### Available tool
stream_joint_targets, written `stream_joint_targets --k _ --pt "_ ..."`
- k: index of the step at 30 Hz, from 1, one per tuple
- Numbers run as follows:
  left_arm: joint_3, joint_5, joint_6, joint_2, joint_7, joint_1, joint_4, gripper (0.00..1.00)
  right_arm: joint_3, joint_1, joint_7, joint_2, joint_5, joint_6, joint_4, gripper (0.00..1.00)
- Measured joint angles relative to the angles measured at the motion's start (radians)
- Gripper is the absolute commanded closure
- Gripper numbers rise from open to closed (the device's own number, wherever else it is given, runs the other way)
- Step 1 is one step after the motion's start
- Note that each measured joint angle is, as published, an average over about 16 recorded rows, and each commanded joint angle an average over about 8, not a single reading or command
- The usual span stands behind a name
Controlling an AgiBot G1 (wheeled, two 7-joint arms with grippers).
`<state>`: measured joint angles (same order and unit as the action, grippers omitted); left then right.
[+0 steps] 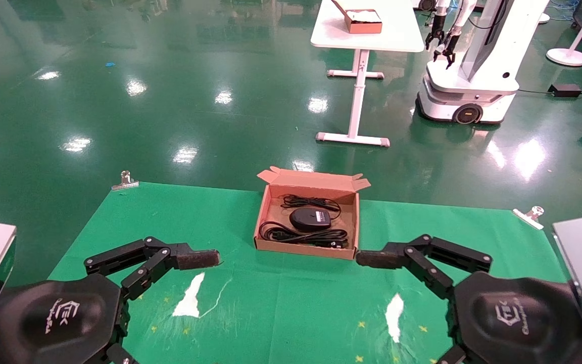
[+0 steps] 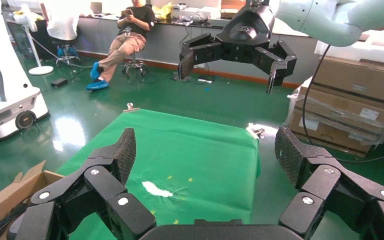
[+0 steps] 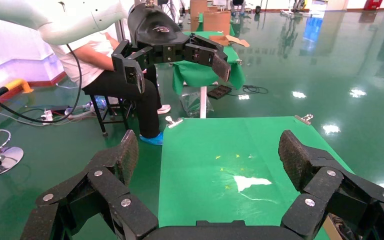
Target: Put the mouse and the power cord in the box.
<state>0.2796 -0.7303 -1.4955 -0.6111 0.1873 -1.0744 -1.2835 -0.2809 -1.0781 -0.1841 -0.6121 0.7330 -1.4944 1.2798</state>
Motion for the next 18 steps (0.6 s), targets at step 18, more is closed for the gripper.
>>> stream_joint_targets --k 18 --pt "0.0 0.0 0.0 0.0 0.0 0.0 0.0 0.0 0.0 -0.001 0.0 0.0 0.0 0.0 0.0 0.0"
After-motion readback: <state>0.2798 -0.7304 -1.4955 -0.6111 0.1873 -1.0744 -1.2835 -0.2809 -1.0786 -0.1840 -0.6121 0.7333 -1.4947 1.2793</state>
